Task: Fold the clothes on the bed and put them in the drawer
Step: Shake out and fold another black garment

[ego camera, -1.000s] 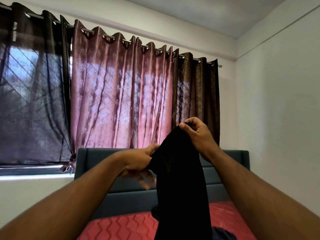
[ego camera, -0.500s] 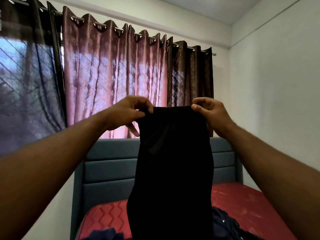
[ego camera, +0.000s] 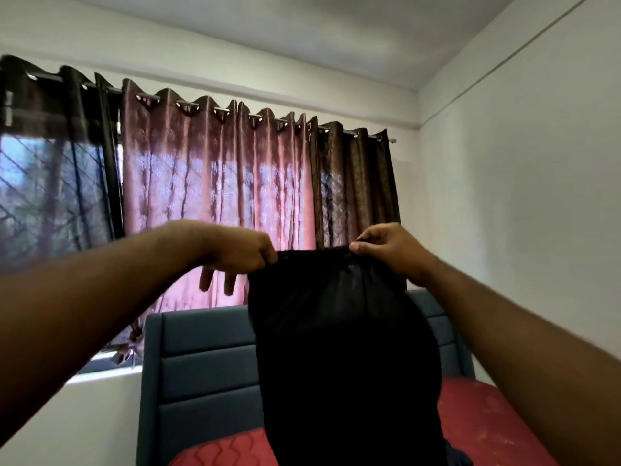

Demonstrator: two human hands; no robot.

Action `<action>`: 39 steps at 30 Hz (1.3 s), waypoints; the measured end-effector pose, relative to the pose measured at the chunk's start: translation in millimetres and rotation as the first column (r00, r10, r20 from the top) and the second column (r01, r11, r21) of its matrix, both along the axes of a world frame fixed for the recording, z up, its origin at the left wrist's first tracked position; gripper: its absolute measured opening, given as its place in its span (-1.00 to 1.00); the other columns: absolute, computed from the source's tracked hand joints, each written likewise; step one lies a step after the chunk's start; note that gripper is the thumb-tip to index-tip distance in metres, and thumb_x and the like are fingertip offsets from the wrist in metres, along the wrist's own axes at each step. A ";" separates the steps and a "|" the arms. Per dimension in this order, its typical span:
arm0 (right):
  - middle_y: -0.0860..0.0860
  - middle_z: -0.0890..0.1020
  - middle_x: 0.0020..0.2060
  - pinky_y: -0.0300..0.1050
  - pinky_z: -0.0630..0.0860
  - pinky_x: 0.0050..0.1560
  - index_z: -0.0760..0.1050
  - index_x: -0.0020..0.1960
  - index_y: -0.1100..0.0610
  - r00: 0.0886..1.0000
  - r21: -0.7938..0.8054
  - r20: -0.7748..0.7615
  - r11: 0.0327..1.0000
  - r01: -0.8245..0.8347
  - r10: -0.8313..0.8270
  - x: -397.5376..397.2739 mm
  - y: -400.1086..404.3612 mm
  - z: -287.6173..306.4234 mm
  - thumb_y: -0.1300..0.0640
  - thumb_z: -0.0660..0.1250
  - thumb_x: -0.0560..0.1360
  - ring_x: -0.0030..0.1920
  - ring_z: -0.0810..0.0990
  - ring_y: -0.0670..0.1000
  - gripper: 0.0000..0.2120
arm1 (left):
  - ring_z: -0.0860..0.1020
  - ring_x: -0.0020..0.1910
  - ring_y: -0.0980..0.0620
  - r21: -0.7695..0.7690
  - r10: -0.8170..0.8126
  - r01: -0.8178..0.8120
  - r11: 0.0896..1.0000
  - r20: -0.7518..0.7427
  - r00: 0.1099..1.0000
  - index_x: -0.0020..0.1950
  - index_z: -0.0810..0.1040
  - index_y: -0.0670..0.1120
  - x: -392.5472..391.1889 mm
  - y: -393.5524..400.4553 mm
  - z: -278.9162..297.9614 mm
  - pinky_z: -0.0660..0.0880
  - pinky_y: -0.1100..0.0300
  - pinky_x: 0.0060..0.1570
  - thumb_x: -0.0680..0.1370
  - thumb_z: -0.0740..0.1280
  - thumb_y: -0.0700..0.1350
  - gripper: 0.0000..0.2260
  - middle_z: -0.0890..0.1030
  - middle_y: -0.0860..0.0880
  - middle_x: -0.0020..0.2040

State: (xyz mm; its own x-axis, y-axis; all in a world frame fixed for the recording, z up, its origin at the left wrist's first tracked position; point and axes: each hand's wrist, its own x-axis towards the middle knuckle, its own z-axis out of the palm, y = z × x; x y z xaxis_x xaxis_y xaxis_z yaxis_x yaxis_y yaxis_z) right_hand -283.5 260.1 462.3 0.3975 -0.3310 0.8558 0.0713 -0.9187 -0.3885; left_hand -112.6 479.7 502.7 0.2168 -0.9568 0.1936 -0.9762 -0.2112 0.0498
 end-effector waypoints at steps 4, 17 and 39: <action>-0.02 0.64 -0.35 -0.33 0.47 -0.30 0.61 -0.12 0.21 0.986 0.118 0.114 0.984 -0.132 0.119 -9.5 6.5 -14.6 0.18 0.44 0.48 -0.35 0.56 -0.18 -0.91 | 0.67 -0.28 -0.08 -0.148 -0.242 0.205 0.967 -0.304 0.922 0.02 0.62 -0.26 12.0 7.4 -14.5 0.50 0.23 -0.53 0.64 0.12 -0.09 -0.66 0.65 -0.20 0.01; 0.14 0.51 -0.19 -0.12 0.57 -0.55 0.40 0.02 0.18 0.963 0.623 -0.269 0.756 0.199 -0.031 21.7 -81.8 -29.7 0.15 0.25 0.62 -0.51 0.59 0.06 -0.91 | 0.57 -0.51 -0.09 -0.357 -0.262 0.089 0.930 -0.474 0.840 0.19 0.39 -0.05 46.8 -147.7 -59.2 0.46 0.18 -0.61 0.50 0.36 -0.39 -0.63 0.58 -0.25 -0.13; 0.01 0.56 -0.15 -0.10 0.38 -0.10 0.46 -0.02 0.13 0.830 0.185 0.411 0.926 0.328 -0.376 4.7 -27.8 130.0 -0.12 0.13 0.63 -0.12 0.51 0.04 -0.67 | 0.43 0.25 -0.19 -0.977 -0.054 -0.146 0.157 -0.156 0.986 0.32 0.33 -0.15 2.4 -151.2 54.5 0.34 -0.06 0.21 0.65 0.14 0.13 -0.60 0.53 -0.15 0.21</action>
